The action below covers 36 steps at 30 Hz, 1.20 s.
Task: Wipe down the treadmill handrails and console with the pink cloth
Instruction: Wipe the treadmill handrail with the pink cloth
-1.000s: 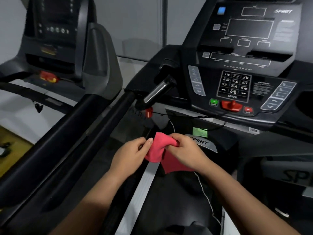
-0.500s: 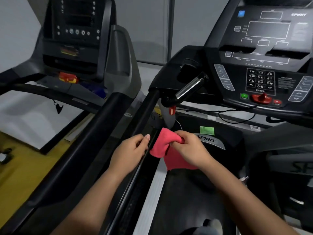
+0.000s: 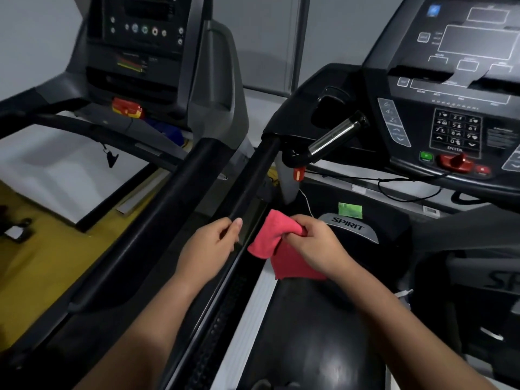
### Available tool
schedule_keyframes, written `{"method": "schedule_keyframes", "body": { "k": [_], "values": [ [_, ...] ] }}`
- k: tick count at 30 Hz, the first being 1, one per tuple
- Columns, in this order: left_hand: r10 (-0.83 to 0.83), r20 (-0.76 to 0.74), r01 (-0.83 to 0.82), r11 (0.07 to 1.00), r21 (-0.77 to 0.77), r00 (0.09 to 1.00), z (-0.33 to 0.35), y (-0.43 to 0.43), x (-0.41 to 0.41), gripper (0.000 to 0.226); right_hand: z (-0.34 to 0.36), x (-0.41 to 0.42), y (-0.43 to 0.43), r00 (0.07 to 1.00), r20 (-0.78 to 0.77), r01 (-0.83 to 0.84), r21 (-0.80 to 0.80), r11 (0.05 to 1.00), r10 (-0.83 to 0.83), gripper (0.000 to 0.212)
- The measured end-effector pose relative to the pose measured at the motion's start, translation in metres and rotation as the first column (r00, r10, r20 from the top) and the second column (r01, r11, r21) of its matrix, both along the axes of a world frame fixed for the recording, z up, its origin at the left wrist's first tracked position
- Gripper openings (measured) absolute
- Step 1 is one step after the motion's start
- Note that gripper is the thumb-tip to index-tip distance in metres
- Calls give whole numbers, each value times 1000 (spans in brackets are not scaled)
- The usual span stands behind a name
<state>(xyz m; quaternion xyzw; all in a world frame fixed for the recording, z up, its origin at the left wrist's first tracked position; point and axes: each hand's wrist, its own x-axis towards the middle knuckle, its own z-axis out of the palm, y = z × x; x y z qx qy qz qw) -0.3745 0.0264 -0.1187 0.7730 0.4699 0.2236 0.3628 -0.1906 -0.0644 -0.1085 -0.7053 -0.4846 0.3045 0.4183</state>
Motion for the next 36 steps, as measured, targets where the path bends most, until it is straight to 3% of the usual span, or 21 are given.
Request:
{"method": "schedule_keyframes", "body": {
  "k": [21, 28, 36],
  "values": [
    [202, -77, -198, 978, 64, 976, -2, -51, -10, 31, -1, 0, -29, 983, -109, -146, 3, 989, 145, 18],
    [260, 32, -262, 951, 167, 965, -4, -32, -56, 3, -5, -33, -32, 981, -165, -106, -17, 994, 102, 20],
    [246, -218, -192, 952, 239, 944, -25, 32, -123, 47, -13, -85, -8, 980, -199, 22, -33, 999, -28, 18]
  ]
}}
